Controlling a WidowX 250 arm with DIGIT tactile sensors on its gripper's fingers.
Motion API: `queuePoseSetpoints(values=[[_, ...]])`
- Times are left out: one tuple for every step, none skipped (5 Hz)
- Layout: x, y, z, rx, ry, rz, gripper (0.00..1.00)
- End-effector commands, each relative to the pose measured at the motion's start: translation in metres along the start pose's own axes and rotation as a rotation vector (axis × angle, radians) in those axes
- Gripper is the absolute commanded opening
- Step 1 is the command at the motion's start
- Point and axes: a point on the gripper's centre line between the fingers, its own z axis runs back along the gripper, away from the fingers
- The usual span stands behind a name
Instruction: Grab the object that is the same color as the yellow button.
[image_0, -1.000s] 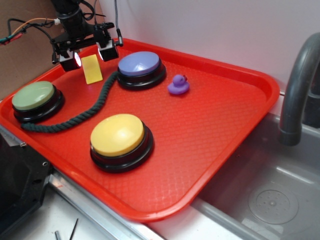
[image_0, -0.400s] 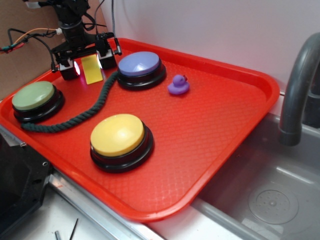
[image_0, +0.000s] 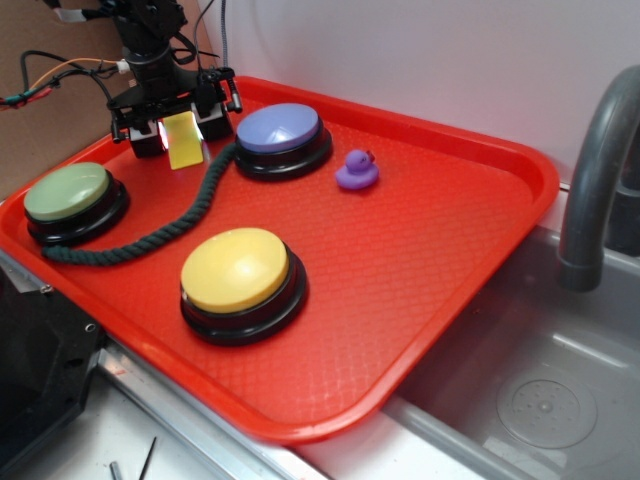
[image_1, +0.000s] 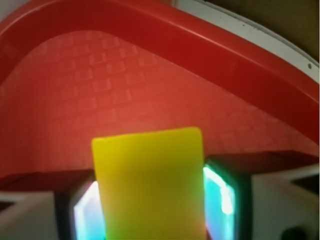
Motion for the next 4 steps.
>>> queuePoseSetpoints(values=[[0.002, 0.015, 0.076, -0.054, -0.036, -0.050, 0.00], [0.001, 0.025, 0.117, -0.119, -0.041, -0.039, 0.00], [-0.009, 0.022, 0.140, -0.167, -0.001, -0.083, 0.00], [-0.029, 0.011, 0.147, -0.132, -0.009, -0.174, 0.00]])
